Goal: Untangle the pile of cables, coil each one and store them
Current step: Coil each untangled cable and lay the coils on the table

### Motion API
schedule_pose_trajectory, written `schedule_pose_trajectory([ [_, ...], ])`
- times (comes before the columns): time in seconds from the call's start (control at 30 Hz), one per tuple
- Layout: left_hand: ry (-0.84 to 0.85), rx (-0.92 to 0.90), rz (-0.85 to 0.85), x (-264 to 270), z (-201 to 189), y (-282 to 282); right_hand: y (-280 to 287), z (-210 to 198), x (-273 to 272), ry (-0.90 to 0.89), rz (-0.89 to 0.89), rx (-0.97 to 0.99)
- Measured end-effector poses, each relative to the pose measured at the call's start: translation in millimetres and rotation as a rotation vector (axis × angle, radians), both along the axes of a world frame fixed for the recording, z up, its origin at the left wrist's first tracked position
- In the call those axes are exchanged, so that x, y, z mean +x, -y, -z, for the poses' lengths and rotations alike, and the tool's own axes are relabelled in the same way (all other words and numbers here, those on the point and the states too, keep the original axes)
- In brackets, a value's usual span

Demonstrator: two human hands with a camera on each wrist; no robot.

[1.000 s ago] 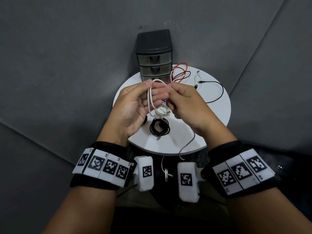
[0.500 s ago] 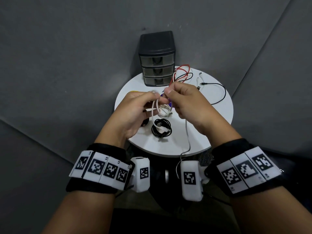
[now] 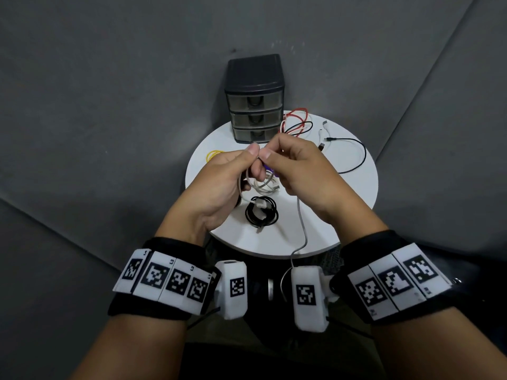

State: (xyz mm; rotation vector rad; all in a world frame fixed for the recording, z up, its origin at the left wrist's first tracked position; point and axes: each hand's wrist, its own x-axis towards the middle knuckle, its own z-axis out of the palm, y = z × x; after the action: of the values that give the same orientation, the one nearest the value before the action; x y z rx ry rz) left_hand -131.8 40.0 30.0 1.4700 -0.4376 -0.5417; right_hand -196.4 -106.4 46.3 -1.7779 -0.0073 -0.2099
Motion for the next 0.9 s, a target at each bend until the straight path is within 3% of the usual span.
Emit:
schedule_pose_trajectory([
  [0.27,-0.035,-0.247,0.026,-6,-10,1,2,-6,-3,0.028,0.009,0.148],
  [0.47,-0.007,-0.206,0.073,-11,-13,7,17,6,7,-0.043,0.13,0.245],
  [0.63,-0.016,-0.263,0.091,-15,-13,10,22,13,9,-0.064,0.146,0.226],
  [0.77,-0.061,-0.448,0.019,-14,-11,15,17,18,6,-0.112,0.057,0.255],
  [0.9,-0.03,-0.519,-0.112,-7,-4,20,12,20,2,-0.12,-0.026,0.076],
])
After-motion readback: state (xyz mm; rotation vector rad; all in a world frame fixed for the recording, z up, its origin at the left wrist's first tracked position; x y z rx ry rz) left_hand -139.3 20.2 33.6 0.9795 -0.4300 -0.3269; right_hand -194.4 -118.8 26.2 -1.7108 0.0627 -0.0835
